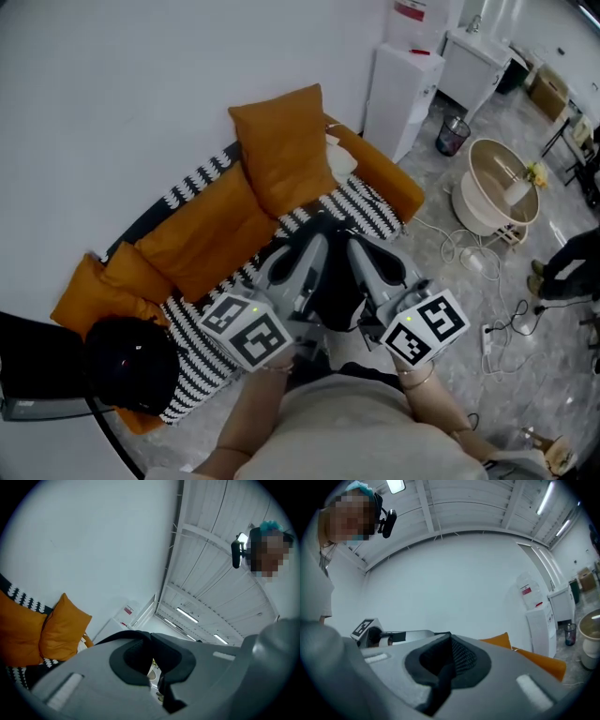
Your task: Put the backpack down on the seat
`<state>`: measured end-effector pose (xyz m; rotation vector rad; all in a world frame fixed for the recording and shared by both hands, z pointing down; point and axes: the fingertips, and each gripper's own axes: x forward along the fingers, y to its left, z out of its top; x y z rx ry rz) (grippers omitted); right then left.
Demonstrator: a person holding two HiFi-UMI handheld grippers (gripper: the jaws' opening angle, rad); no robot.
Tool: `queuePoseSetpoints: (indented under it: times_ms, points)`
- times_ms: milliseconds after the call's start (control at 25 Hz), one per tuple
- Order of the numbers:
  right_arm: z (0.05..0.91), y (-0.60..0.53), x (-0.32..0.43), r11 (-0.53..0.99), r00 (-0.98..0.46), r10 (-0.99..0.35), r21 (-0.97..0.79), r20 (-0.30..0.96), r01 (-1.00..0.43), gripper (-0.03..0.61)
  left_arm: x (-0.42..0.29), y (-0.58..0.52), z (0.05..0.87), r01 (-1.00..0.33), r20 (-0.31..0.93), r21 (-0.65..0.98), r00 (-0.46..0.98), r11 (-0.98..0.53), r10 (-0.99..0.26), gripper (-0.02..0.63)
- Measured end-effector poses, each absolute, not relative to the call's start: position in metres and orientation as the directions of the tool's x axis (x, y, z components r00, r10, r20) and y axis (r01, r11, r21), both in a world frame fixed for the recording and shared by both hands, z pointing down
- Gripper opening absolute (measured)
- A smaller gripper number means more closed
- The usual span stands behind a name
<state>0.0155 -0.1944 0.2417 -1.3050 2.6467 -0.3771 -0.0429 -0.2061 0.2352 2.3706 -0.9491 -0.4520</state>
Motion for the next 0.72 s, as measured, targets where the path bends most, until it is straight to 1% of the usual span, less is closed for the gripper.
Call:
queuePoseSetpoints:
  times_ms: [160, 320, 720]
  points:
    - [0.245, -0.225, -0.008, 0.589, -0.608, -0.794, -0.289, -0.03, -0.755, 0.002, -0.059, -0.236, 0.241, -0.518, -0.101, 0.601, 0.706, -0.608, -0.701, 0.012]
    - [0.252, -0.243, -0.025, 0.587, -0.615, -0.789, -0.29, 0.008, -0.756, 0.002, -0.074, -0.258, 0.248, -0.515, -0.09, 0.623, 0.701, -0.59, -0.707, 0.012]
    - [0.26, -0.26, -0.034, 0.608, -0.642, -0.766, -0.29, 0.03, -0.739, 0.002, -0.083, -0.274, 0.252, -0.529, -0.081, 0.622, 0.69, -0.577, -0.719, 0.012]
